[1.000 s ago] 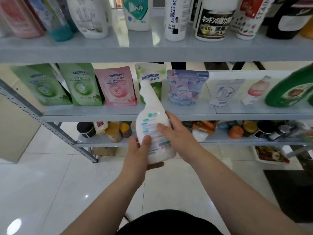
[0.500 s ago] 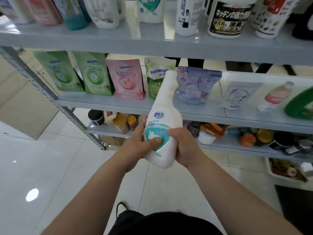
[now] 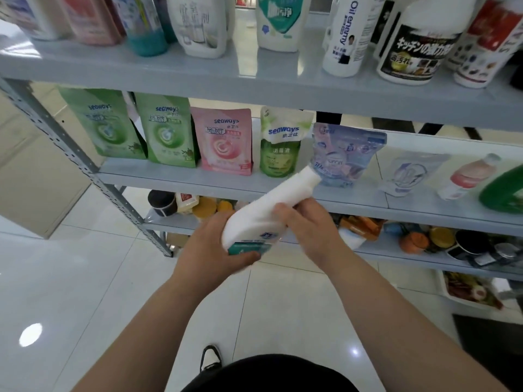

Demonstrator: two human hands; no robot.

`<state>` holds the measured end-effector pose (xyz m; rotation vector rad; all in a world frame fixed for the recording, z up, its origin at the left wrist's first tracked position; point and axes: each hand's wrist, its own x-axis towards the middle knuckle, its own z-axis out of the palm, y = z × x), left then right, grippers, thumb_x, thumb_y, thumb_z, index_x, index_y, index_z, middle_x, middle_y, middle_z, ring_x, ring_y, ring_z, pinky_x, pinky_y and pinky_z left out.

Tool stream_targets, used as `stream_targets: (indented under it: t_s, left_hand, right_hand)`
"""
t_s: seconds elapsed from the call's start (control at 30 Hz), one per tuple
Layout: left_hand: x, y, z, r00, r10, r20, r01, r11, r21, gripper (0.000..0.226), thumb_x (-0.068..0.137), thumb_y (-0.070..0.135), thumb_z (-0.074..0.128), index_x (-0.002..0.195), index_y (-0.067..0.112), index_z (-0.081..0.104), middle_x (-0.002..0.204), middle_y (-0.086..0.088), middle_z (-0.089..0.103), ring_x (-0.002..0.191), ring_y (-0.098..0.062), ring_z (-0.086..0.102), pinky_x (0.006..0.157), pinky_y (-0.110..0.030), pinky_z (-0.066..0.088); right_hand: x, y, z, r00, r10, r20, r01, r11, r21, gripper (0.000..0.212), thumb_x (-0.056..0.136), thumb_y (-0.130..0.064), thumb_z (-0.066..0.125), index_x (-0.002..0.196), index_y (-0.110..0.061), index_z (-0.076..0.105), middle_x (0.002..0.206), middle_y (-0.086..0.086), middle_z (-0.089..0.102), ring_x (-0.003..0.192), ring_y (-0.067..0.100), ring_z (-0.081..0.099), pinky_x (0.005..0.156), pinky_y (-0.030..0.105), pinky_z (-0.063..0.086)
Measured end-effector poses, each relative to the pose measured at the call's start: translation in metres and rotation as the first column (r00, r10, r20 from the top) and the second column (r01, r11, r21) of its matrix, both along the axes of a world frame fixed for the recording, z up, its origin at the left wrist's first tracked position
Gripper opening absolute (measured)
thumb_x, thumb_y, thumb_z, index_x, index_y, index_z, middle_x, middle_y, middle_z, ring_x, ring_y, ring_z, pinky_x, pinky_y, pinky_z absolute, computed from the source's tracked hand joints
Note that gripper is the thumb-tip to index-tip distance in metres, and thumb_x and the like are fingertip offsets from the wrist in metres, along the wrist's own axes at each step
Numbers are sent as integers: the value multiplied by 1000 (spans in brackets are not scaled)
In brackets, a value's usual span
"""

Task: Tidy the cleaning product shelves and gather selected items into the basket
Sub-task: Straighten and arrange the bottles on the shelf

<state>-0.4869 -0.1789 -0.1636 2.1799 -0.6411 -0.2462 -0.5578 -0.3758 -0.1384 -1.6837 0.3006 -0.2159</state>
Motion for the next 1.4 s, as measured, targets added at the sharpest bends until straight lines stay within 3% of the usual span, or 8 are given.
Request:
stream_targets:
  t_s: [0.13, 0.4, 0.67, 0.77, 0.93, 1.03, 1.2, 1.4]
  left_hand:
    - [22, 16, 7, 981, 33, 189, -49, 996, 80, 75, 60, 64, 81, 124, 43, 47, 110, 18, 51, 92, -10, 53, 70, -34, 49]
    - [66, 58, 24, 828, -22, 560, -91, 981, 174, 74, 60, 52, 91, 120, 27, 56, 94, 1, 58, 75, -29, 62, 58, -30, 41]
    - [108, 94, 44, 965, -264, -3, 264, 964, -31, 67, 47, 68, 80, 109, 62, 53, 96, 31, 69, 86, 5, 67, 65, -17, 53]
    - [116, 100, 45, 958, -280, -57, 271, 954, -130, 66, 48, 63, 84, 108, 59, 58, 95, 29, 72, 86, 3, 70, 62, -14, 55]
    - [119, 99, 47, 968, -166, -189, 74, 907, -415, 47, 59, 64, 75, 103, 51, 67, 92, 20, 77, 83, -1, 74, 60, -14, 53]
    - [114, 86, 58, 956, -71, -285, -95, 844, -527, 14, 79, 66, 58, 91, 66, 64, 89, 28, 74, 78, 7, 70, 51, -11, 49]
    - [111, 55, 72, 942, -122, -313, -85, 815, -574, 44, 78, 85, 37, 103, 57, 60, 97, 24, 72, 86, 3, 69, 54, -13, 51]
    - [124, -9, 106, 929, -234, -287, 18, 802, -597, 32, 105, 52, 34, 114, 44, 64, 102, 16, 75, 86, 5, 70, 59, -12, 53]
  right_hand:
    - [28, 0, 30, 991, -136, 7, 136, 991, -13, 6, 82, -53, 59, 89, -51, 58, 68, -25, 62, 58, -4, 57, 50, 15, 47]
    - [70, 16, 69, 976, -214, -48, 138, 770, -623, 36, 104, -40, 48, 76, -18, 54, 75, 0, 54, 71, 19, 49, 62, 35, 37]
    - [87, 50, 97, 940, 30, 341, 280, 507, -815, 38, 99, -35, 28, 77, -14, 51, 63, -4, 44, 56, 17, 41, 50, 27, 31]
    - [96, 60, 101, 907, 9, 422, 341, 572, -746, 34, 99, -37, 32, 81, -15, 51, 67, -6, 47, 62, 14, 45, 51, 26, 32]
    - [104, 94, 78, 971, -72, 230, 124, 967, -222, 30, 89, -56, 61, 114, -42, 52, 94, -28, 65, 88, -6, 66, 74, 14, 51]
    - [100, 119, 43, 995, 41, 92, -40, 999, -12, 65, 77, -66, 78, 134, -55, 48, 123, -22, 68, 118, 9, 67, 93, 35, 59]
    - [104, 124, 45, 975, -112, 191, 58, 961, 272, 62, 67, -61, 88, 122, -62, 58, 125, -8, 73, 117, 17, 70, 88, 34, 61]
    - [108, 73, 72, 887, -340, 312, 236, 915, 327, 71, 65, -59, 92, 127, -50, 59, 125, 1, 73, 113, 29, 72, 82, 44, 62]
